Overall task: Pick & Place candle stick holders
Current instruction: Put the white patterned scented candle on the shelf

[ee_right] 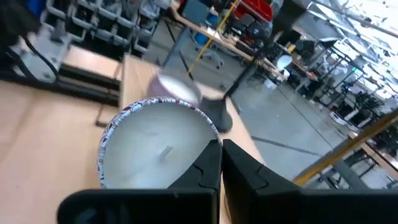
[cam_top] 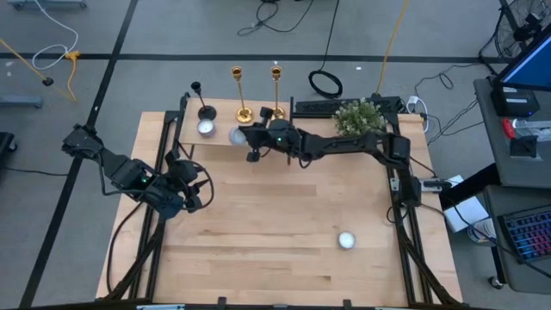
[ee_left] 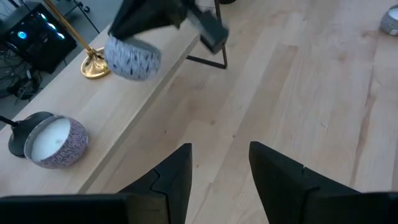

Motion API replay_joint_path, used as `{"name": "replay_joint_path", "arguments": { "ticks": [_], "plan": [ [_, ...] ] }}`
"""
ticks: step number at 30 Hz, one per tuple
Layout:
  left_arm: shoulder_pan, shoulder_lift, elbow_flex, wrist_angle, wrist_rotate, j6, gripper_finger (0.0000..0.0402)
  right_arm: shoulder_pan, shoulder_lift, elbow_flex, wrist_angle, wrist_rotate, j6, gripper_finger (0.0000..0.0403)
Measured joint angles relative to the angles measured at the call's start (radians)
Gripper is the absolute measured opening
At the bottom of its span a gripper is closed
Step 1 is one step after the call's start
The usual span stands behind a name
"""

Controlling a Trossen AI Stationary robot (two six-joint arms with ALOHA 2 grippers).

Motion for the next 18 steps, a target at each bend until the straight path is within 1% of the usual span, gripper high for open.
{"name": "replay_joint_path", "arguments": {
  "ticks": [5, 8, 14, 15, 18],
  "plan": [
    [0.000, 0.000, 0.000, 0.000, 0.001, 0.005, 0.0163, -0.014, 0.019, 0.000, 0.036, 0.005, -0.001, 0.0000],
    [0.000, 0.000, 0.000, 0.000, 0.000, 0.005, 0.0163, -0.019, 0.020, 0.000, 0.030, 0.021, -0.002, 0.0000],
    [0.000, 0.000, 0.000, 0.000, 0.001, 0.007, 0.0163, -0.041, 0.020, 0.000, 0.030, 0.021, 0.022, 0.0000],
    [0.000, 0.000, 0.000, 0.000, 0.001, 0.007, 0.0163, -0.042, 0.020, 0.000, 0.029, 0.015, 0.024, 0.0000],
    [0.000, 0.000, 0.000, 0.000, 0.001, 0.007, 0.0163, -0.042, 0.020, 0.000, 0.019, -0.050, 0.032, 0.0002]
  ]
}}
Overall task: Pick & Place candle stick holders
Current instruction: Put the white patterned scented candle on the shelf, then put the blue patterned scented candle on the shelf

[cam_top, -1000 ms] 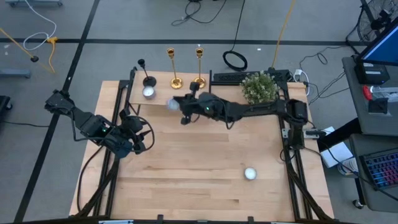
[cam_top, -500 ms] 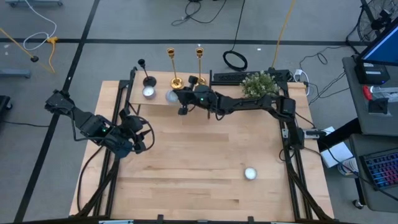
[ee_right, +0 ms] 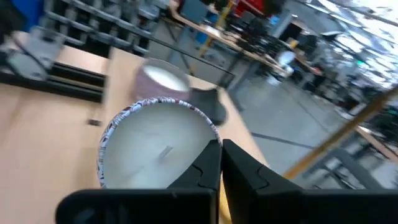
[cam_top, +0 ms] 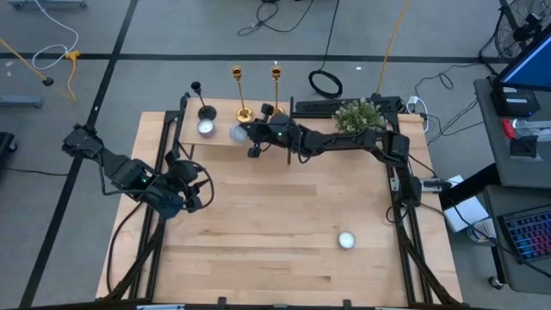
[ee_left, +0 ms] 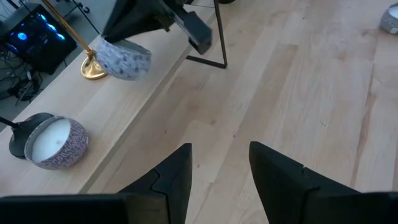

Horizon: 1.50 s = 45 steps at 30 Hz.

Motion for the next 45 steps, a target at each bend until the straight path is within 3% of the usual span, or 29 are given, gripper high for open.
{"name": "replay_joint_path", "arguments": {
  "ticks": [21, 27, 45],
  "plan": [
    [0.000, 0.000, 0.000, 0.000, 0.003, -0.005, 0.0163, -0.018, 0.000, -0.001, -0.062, -0.011, 0.049, 0.0006],
    [0.000, 0.000, 0.000, 0.000, 0.008, -0.005, 0.0163, -0.022, 0.000, -0.001, -0.074, -0.060, 0.069, 0.0010],
    [0.000, 0.000, 0.000, 0.001, 0.008, -0.009, 0.0163, -0.023, -0.005, -0.001, -0.061, -0.057, 0.072, 0.0124]
  ]
}}
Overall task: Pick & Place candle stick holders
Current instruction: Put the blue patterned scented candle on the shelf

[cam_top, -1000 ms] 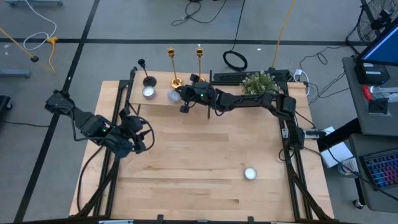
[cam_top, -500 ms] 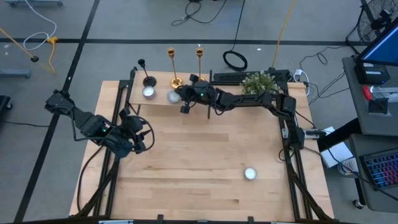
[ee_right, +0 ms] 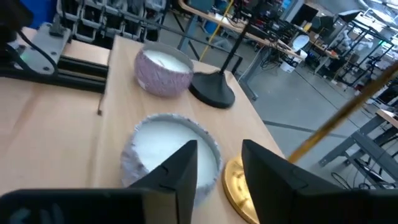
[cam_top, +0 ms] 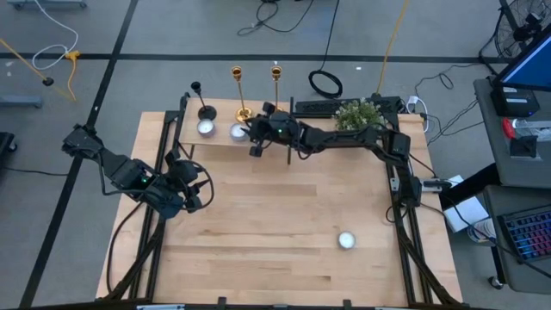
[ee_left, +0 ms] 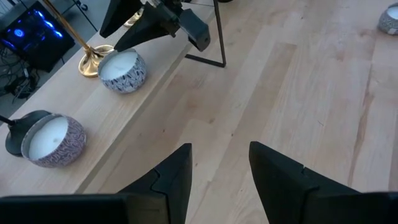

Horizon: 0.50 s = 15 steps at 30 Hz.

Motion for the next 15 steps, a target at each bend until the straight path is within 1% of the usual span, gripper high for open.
{"name": "replay_joint_path", "arguments": {
  "ticks": [4, 8, 12, 15],
  "plan": [
    [0.000, 0.000, 0.000, 0.001, 0.000, -0.005, 0.0163, 0.029, -0.034, -0.002, -0.004, 0.000, -0.004, 0.0138],
    [0.000, 0.000, 0.000, 0.005, 0.000, -0.006, 0.0163, 0.069, -0.081, -0.002, -0.044, -0.003, -0.007, 0.0150],
    [0.000, 0.000, 0.000, 0.005, 0.001, -0.019, 0.0163, 0.124, -0.157, -0.001, -0.176, -0.004, -0.063, 0.0160],
    [0.000, 0.000, 0.000, 0.005, 0.010, -0.023, 0.0163, 0.175, -0.221, -0.001, -0.317, -0.001, -0.080, 0.0168]
  ]
}}
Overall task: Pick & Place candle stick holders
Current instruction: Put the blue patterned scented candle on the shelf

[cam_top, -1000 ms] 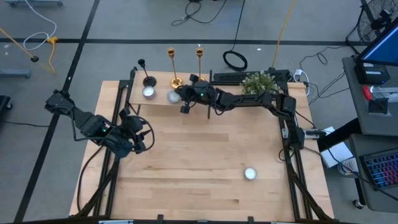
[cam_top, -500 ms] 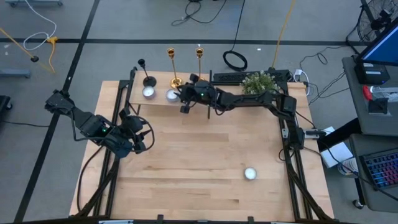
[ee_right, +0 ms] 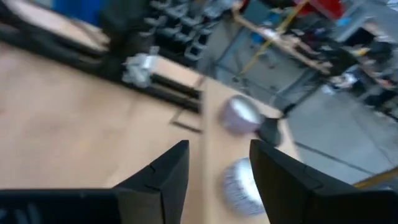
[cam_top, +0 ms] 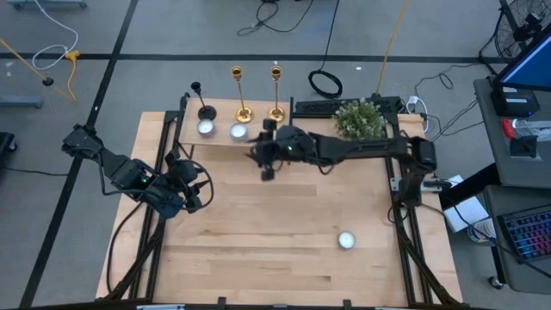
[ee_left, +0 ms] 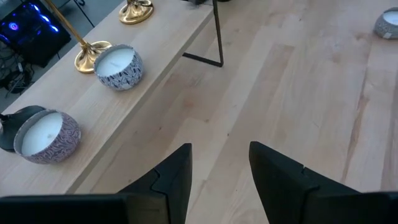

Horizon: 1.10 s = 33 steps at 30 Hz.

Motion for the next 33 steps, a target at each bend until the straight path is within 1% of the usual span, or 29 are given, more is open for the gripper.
{"name": "replay_joint_path", "arguments": {
  "ticks": [4, 13, 18, 22, 27, 29, 33],
  "plan": [
    [0.000, 0.000, 0.000, 0.000, 0.000, -0.002, 0.0163, 0.070, -0.092, 0.000, -0.197, -0.001, 0.030, 0.0178],
    [0.000, 0.000, 0.000, 0.002, 0.000, -0.007, 0.0163, 0.206, -0.270, -0.002, -0.557, 0.005, 0.203, 0.0190],
    [0.000, 0.000, 0.000, 0.002, 0.000, -0.008, 0.0163, 0.270, -0.355, -0.077, -0.725, 0.000, 0.345, 0.0190],
    [0.000, 0.000, 0.000, 0.002, -0.011, -0.004, 0.0163, 0.318, -0.440, -0.210, -0.742, 0.000, 0.480, 0.0190],
    [0.000, 0.000, 0.000, 0.002, -0.019, -0.005, 0.0163, 0.382, -0.559, -0.434, -0.715, -0.001, 0.670, 0.0191],
    [0.000, 0.001, 0.000, 0.003, -0.023, -0.005, 0.0163, 0.412, -0.603, -0.533, -0.681, -0.005, 0.744, 0.0191],
    [0.000, 0.001, 0.000, 0.003, -0.039, -0.005, 0.0163, 0.475, -0.674, -0.718, -0.572, -0.070, 0.907, 0.0190]
  ]
}}
